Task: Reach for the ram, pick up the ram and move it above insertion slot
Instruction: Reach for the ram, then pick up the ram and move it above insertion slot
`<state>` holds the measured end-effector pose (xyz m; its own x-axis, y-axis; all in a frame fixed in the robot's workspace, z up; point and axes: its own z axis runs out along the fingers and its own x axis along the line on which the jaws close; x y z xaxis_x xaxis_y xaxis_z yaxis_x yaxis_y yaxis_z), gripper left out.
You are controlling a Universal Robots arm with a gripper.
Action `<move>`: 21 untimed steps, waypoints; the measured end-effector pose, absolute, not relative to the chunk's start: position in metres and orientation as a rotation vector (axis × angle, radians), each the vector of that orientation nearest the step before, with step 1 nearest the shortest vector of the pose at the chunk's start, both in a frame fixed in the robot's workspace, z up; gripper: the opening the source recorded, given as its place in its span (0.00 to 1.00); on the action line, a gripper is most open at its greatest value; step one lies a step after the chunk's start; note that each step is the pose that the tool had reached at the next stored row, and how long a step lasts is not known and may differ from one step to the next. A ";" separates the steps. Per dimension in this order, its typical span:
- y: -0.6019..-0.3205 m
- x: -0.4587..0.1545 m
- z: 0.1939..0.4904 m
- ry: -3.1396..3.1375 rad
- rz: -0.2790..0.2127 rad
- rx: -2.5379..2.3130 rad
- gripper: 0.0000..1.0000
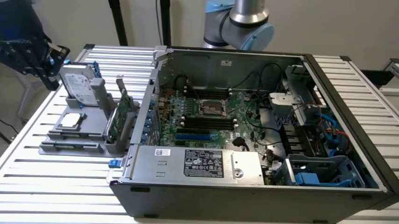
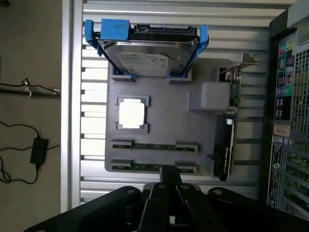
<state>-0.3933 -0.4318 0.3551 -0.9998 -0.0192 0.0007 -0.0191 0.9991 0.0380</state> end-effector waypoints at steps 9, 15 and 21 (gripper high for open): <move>-0.441 -0.403 0.355 -3.139 -0.051 0.036 0.11; -0.443 -0.404 0.355 -3.139 -0.051 0.036 0.11; -0.443 -0.404 0.355 -3.139 -0.052 0.036 0.11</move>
